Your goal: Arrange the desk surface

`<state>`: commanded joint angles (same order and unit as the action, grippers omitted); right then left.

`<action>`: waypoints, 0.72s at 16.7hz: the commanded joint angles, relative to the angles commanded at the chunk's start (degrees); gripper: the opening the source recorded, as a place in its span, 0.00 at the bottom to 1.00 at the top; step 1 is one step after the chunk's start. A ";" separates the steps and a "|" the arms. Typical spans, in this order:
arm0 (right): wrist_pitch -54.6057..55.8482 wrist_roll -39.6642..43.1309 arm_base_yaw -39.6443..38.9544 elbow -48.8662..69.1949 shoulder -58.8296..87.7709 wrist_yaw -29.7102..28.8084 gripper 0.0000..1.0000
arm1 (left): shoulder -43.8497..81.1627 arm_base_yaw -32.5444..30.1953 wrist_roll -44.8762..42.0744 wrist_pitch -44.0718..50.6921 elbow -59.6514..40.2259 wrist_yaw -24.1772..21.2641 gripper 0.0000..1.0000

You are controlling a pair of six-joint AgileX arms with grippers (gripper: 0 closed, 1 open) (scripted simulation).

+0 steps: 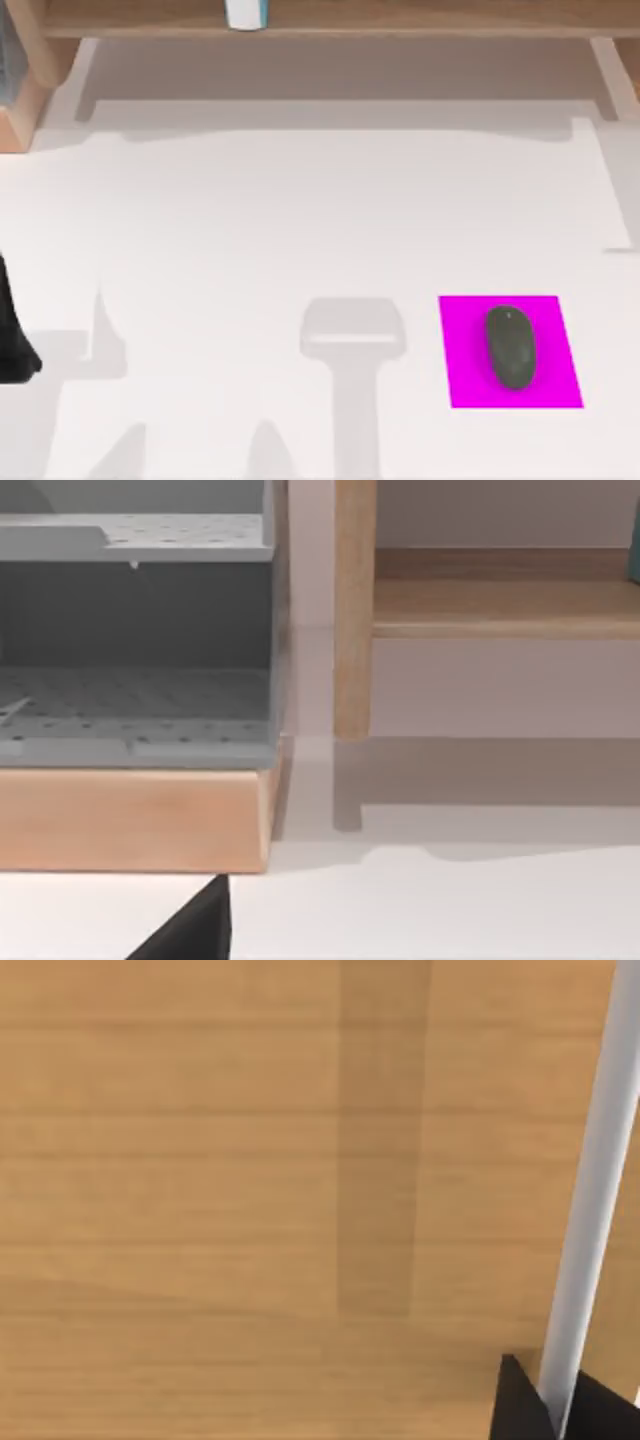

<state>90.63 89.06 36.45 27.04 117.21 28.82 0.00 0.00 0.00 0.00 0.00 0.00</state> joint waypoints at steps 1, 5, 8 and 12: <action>0.00 0.00 0.00 0.00 0.00 0.00 0.00 | 0.00 0.00 0.00 0.00 0.00 0.00 1.00; 0.00 0.00 0.00 0.00 0.00 0.00 0.00 | 0.00 0.00 0.00 0.00 0.00 0.00 1.00; -0.63 -0.09 -0.26 0.81 0.39 -0.50 0.00 | 0.00 0.00 0.00 0.00 0.00 0.00 1.00; -4.45 -0.07 -3.34 6.80 2.51 -3.39 0.00 | 0.00 0.00 0.00 0.00 0.00 0.00 1.00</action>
<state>86.19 88.99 33.11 33.85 119.72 25.43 0.00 0.00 0.00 0.00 0.00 0.00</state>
